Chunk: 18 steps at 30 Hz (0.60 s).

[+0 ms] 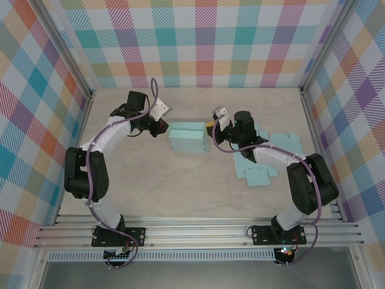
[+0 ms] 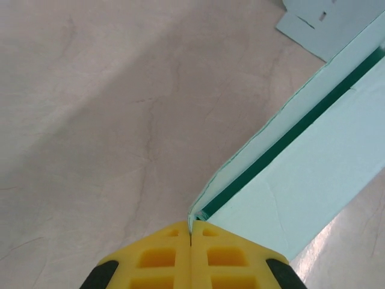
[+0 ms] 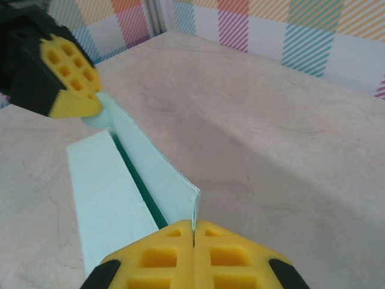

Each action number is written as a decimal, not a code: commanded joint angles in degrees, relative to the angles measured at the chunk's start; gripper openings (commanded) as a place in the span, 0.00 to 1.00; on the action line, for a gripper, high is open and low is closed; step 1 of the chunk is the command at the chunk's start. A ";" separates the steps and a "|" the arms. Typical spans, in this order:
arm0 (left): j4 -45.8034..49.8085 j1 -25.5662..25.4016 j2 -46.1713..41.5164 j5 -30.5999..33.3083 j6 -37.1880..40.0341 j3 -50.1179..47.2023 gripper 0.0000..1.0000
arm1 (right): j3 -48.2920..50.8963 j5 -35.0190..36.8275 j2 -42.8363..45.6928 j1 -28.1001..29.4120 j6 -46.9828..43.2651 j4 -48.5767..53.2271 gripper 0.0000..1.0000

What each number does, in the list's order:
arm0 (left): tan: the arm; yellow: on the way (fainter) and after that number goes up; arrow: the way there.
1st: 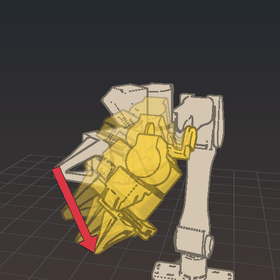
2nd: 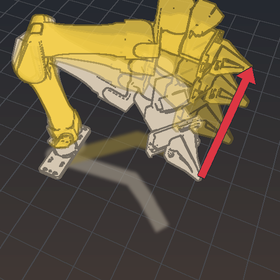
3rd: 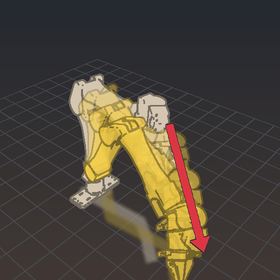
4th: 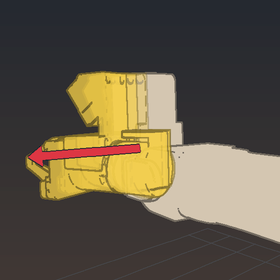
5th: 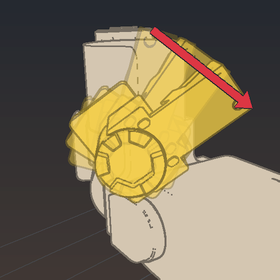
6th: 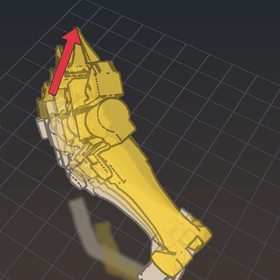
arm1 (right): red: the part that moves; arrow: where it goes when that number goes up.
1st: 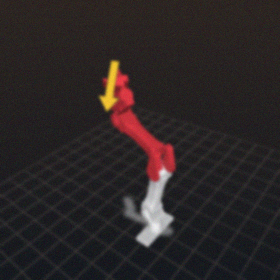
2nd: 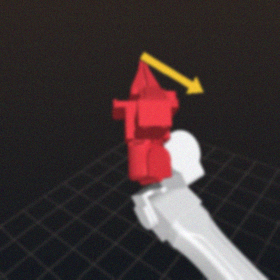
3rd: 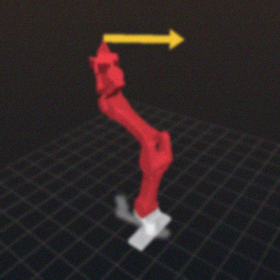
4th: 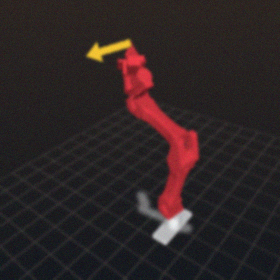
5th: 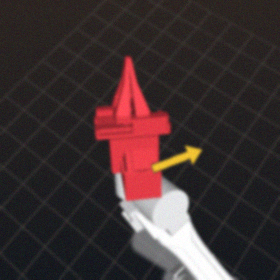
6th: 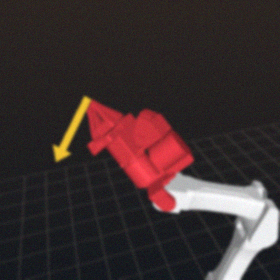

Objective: Fold the paper box

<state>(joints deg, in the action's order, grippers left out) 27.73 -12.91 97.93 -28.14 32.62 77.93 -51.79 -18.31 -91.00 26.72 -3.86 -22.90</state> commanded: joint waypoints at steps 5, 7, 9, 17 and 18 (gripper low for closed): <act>-10.73 -4.42 -7.49 12.19 -7.92 -7.62 0.00 | -0.96 7.31 3.64 0.75 1.46 10.99 0.07; -13.31 -5.36 -8.78 13.25 -7.06 -10.03 0.00 | -0.77 7.66 4.44 0.79 2.16 13.06 0.11; -15.20 -6.11 -10.07 13.47 -5.32 -12.34 0.00 | -1.03 7.67 4.95 0.75 2.59 15.68 0.16; -17.97 -7.42 -15.25 11.75 -1.02 -17.03 0.00 | -1.37 7.68 7.38 0.79 2.72 21.95 0.30; -16.33 -7.40 -14.64 11.96 -1.07 -16.05 0.00 | -1.74 7.07 7.73 0.77 2.72 22.82 0.31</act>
<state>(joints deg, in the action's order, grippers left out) 12.97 -19.73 84.64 -15.40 30.04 60.73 -52.49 -10.90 -85.58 27.09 -1.50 -3.42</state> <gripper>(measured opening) 0.047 0.304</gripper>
